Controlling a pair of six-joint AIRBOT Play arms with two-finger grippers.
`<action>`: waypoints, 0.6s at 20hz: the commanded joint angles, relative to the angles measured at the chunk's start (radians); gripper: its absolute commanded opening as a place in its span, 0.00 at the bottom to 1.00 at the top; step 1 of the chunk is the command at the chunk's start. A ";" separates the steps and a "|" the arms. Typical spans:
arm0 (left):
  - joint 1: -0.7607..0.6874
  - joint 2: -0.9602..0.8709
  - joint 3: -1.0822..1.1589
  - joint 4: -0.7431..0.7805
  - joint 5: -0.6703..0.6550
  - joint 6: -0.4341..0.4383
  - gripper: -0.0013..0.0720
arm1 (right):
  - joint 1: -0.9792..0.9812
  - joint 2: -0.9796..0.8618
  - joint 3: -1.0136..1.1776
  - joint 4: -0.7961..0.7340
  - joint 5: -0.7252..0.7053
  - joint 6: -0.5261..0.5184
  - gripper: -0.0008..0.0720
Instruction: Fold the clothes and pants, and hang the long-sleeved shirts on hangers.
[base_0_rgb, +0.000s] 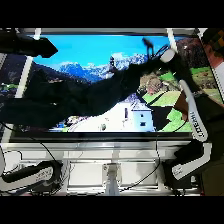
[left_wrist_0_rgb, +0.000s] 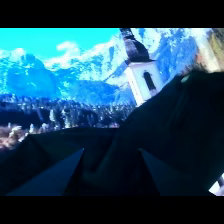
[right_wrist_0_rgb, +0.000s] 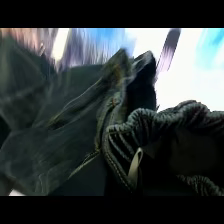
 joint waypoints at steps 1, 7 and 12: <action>0.001 0.000 0.001 0.031 0.050 -0.001 0.52 | -0.057 0.055 0.174 -0.132 -0.034 -0.103 0.07; 0.001 0.000 0.001 0.030 0.055 -0.004 0.52 | -0.211 0.233 0.032 -0.153 0.080 -0.264 0.07; 0.001 0.000 0.001 0.030 0.042 -0.003 0.52 | -0.283 0.372 -0.304 -0.259 0.233 -0.303 0.07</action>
